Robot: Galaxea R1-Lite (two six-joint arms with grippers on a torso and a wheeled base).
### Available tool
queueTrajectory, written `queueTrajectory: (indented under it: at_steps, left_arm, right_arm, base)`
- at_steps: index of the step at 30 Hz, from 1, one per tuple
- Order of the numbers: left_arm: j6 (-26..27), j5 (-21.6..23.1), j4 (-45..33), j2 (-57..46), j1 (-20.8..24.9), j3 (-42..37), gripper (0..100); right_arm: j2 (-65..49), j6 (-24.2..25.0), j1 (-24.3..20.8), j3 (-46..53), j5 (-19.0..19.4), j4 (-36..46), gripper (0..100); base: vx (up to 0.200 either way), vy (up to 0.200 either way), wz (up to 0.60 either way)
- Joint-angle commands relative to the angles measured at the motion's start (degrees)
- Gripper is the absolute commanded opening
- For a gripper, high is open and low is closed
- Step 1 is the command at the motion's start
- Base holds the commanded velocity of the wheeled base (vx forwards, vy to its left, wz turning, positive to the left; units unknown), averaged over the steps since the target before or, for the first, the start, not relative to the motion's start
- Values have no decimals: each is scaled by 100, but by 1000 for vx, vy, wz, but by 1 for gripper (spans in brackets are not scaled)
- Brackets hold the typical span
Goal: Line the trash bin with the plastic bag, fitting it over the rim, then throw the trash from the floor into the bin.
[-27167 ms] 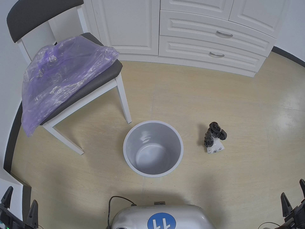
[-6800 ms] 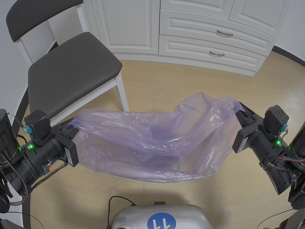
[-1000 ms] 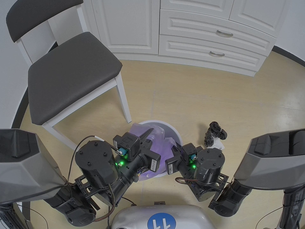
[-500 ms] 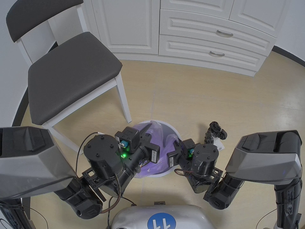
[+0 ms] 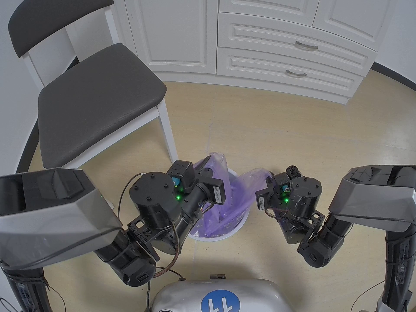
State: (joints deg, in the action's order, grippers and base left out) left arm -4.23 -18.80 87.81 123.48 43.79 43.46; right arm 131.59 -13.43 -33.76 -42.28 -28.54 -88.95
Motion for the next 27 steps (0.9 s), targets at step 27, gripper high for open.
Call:
queueTrajectory:
  at_steps: [27]
  left_arm:
    - [186, 78, -18, 1117, -1030, 523, 0]
  right_arm:
    - [148, -203, 229, 62, -3, -105, 0]
  base:
    - [0, 0, 0]
